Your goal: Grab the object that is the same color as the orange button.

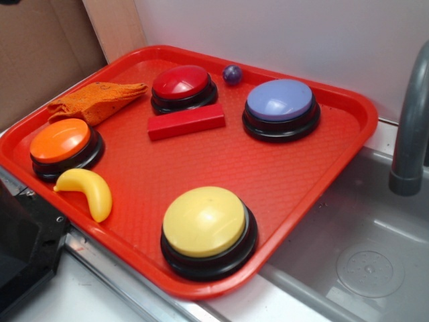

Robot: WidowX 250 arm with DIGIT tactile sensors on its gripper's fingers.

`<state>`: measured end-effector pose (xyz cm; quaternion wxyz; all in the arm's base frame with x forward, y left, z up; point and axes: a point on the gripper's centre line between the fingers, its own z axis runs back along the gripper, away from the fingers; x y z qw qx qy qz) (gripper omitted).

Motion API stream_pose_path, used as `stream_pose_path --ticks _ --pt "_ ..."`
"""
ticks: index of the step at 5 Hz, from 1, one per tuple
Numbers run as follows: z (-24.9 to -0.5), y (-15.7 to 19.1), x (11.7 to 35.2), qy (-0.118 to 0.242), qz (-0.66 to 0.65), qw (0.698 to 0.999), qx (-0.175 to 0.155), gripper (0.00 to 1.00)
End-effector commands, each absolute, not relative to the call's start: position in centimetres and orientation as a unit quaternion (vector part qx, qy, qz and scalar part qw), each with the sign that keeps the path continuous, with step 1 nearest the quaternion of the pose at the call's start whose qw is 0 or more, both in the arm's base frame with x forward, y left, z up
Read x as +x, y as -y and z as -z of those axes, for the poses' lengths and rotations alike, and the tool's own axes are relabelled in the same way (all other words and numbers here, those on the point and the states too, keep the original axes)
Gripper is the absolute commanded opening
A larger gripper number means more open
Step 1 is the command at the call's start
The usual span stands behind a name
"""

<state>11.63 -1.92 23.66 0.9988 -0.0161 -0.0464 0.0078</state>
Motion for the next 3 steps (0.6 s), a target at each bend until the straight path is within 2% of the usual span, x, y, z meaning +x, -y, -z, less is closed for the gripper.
stream_pose_path --ticks 1,2,3 --pt "-23.7 1.9 11.6 0.046 -0.008 0.999 -0.016 1.00" --pt "-20.6 0.0 12.9 0.070 -0.130 0.989 -0.025 1.00" --pt "-17.9 -2.3 13.5 0.103 -0.237 0.965 -0.032 1.00"
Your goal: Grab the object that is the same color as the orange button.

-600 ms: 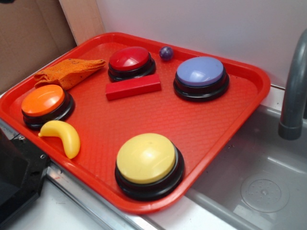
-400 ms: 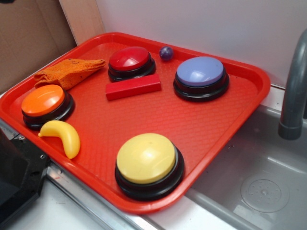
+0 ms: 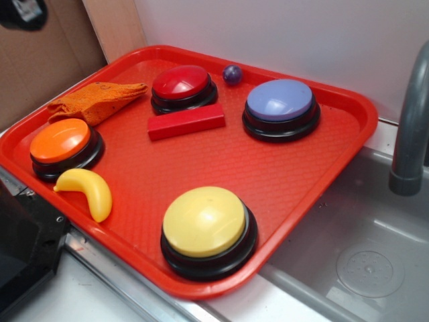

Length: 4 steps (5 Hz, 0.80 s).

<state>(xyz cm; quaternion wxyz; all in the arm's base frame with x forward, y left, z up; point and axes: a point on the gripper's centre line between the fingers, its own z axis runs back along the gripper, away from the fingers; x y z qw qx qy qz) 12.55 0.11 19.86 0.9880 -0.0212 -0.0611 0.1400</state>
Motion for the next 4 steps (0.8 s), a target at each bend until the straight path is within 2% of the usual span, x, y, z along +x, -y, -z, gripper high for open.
stream_pose_path --ticks 1,2,3,4 --pt "-15.2 -5.3 14.3 0.125 -0.354 0.927 -0.011 1.00" --pt "-12.2 -10.0 16.3 0.135 -0.467 0.874 -0.004 1.00" --pt "-10.7 -12.2 17.1 0.157 -0.543 0.825 0.002 1.00" --pt "-8.9 -14.1 17.2 0.172 -0.603 0.778 0.031 1.00"
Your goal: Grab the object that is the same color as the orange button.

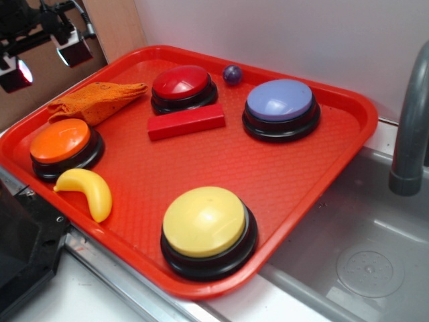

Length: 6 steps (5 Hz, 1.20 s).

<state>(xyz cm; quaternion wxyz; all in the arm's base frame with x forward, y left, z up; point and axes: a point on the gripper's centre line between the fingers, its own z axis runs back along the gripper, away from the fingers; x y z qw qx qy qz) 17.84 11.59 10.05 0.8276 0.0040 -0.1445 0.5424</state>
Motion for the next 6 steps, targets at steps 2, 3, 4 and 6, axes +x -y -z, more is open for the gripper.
stream_pose_path --ticks 2,3,4,6 --pt "-4.5 -15.8 17.4 0.130 -0.628 0.766 0.052 1.00" --pt "-3.7 -15.8 17.5 0.131 -0.631 0.763 0.048 1.00" --pt "-3.4 -15.8 17.6 0.132 -0.629 0.765 0.045 0.32" --pt "-3.2 -16.1 17.3 0.133 -0.629 0.766 0.022 0.00"
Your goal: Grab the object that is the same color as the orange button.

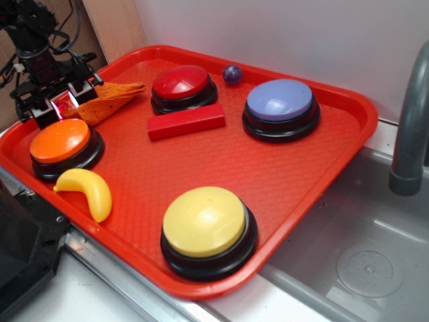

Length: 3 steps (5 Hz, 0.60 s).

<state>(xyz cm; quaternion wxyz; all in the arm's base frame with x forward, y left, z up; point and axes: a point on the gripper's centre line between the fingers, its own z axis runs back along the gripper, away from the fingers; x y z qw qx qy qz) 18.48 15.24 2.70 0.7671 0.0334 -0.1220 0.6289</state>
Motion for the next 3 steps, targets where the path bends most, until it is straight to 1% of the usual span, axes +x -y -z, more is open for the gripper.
stream_pose_path --ticks 1,2,3 --pt "-3.1 -16.3 17.4 0.132 -0.625 0.769 0.021 0.00" --pt "-3.6 -16.4 17.8 0.141 -0.605 0.783 0.023 0.00" --pt "-5.1 -15.9 18.5 0.145 -0.557 0.817 0.031 0.00"
